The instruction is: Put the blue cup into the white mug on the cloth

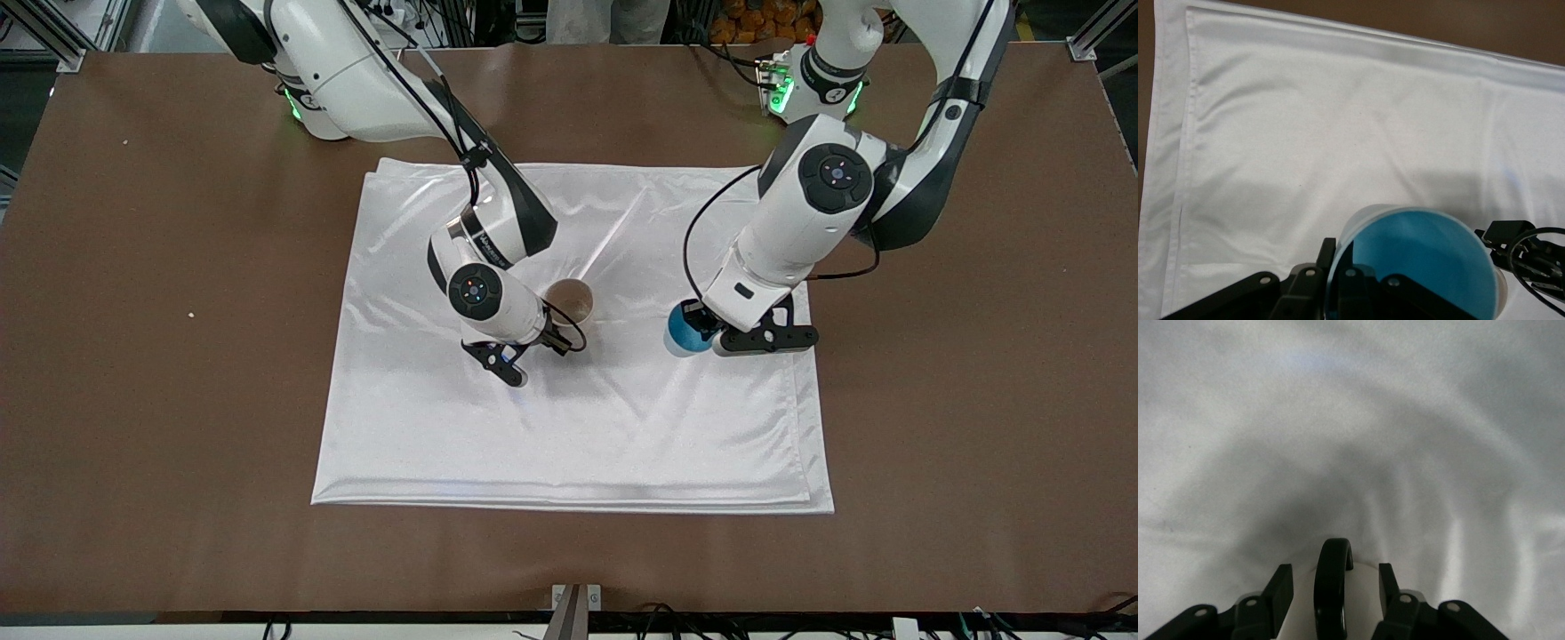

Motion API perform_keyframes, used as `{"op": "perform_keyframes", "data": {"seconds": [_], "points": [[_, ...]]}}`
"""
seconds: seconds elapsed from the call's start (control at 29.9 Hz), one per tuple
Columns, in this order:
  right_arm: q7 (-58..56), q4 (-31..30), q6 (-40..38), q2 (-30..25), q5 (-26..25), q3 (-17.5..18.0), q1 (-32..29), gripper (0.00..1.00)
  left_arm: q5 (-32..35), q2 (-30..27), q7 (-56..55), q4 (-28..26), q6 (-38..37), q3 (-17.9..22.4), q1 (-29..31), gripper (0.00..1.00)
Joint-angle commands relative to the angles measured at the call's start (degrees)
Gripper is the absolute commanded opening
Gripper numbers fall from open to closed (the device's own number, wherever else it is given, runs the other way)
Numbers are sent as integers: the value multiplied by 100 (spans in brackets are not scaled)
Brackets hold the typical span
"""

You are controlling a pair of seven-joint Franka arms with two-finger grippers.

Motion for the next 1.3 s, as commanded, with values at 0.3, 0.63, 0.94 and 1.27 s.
{"op": "perform_keyframes", "data": {"seconds": [0.3, 0.63, 0.94, 1.27], "points": [[-1359, 61, -1366, -427, -354, -225, -734, 100, 175, 255, -936, 210, -107, 24, -793, 0], [-3328, -9, -2061, -752, -451, -577, -1499, 100, 429, 588, -1419, 386, -72, 42, -1294, 0], [-4619, -132, -2141, -814, -1109, -1042, -1693, 100, 1019, 1107, -2360, 773, -54, 51, -1734, 0], [-6080, -369, -2141, -1086, -1225, -1175, -2387, 100, 1019, 1318, -2378, 843, 95, 59, -1804, 0]]}}
